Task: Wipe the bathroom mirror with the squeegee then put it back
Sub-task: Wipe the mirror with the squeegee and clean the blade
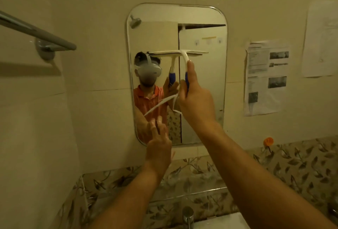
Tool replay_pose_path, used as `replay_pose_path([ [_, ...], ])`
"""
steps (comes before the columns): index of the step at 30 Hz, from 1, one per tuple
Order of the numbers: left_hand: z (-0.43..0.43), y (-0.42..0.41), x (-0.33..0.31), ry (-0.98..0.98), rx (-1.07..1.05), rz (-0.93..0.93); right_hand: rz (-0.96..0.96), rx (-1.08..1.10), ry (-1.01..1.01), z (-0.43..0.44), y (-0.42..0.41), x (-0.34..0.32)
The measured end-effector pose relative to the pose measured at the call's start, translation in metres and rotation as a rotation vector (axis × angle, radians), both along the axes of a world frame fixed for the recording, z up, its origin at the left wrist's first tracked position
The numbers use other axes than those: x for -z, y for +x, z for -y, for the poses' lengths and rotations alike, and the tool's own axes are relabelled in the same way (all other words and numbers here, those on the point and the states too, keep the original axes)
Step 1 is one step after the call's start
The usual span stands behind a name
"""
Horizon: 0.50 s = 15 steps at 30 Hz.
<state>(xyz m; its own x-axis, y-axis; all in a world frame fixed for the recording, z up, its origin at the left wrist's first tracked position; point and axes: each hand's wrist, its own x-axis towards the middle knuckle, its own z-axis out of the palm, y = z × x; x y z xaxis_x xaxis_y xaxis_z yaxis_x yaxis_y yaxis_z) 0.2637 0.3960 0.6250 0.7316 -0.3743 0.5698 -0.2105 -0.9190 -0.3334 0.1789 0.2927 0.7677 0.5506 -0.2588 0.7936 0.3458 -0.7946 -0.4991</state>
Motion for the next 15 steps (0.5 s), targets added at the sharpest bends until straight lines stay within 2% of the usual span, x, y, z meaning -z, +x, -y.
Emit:
replay_pose_path([
  [4, -0.003, -0.005, -0.002, -0.055, 0.047, -0.003, -0.064, 0.066, -0.091, -0.006, 0.012, -0.015],
  [10, -0.003, 0.009, 0.004, -0.055, 0.053, -0.051, -0.153, 0.139, -0.074, -0.010, 0.013, 0.033],
  [13, -0.003, 0.007, 0.005, 0.137, 0.020, 0.054, -0.202, 0.120, -0.058, -0.016, 0.003, 0.077],
  [15, -0.004, 0.003, 0.007, 0.198, 0.016, 0.091, -0.237, 0.105, -0.057, -0.020, -0.003, 0.104],
])
